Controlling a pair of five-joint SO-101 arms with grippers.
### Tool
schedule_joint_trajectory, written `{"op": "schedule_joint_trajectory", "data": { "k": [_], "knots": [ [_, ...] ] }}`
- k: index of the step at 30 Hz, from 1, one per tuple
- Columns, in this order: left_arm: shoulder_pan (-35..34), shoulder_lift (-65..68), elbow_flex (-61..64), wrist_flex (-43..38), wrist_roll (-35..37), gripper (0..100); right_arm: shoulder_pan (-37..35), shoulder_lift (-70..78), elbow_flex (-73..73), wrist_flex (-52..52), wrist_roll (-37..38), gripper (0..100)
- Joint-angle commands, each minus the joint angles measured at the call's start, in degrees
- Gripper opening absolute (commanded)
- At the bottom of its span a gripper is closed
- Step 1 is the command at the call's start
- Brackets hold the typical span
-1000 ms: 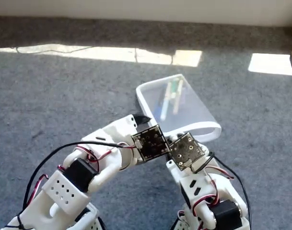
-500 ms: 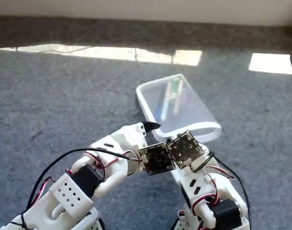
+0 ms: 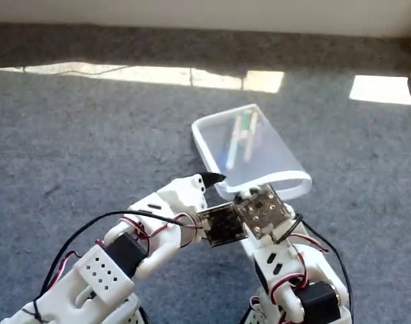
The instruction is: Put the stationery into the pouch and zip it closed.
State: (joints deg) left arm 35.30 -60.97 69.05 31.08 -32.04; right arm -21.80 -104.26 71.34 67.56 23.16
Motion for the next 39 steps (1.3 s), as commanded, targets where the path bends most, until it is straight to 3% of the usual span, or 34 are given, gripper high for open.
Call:
{"op": "schedule_joint_trajectory", "data": {
  "k": [1,4,21,31,39],
  "knots": [
    [-1.8,0.22,1.89,-3.16,-0.09,30,-0.04,-0.92,-1.19,-0.57,-0.97,0.6],
    [-1.8,-0.31,3.21,-6.24,-0.09,26,-0.04,-0.92,-1.19,-0.57,-0.97,0.6],
    [-1.63,0.13,3.03,-6.77,3.08,26,-0.04,-0.92,-1.19,-2.42,-2.9,0.6],
    [-1.45,0.22,8.75,-19.96,7.74,26,-0.13,-0.92,-1.36,-0.04,-2.99,0.6],
    [-1.27,0.22,9.36,-21.27,7.91,26,-4.53,-0.92,-3.65,3.3,-2.99,0.6]
  ]
}}
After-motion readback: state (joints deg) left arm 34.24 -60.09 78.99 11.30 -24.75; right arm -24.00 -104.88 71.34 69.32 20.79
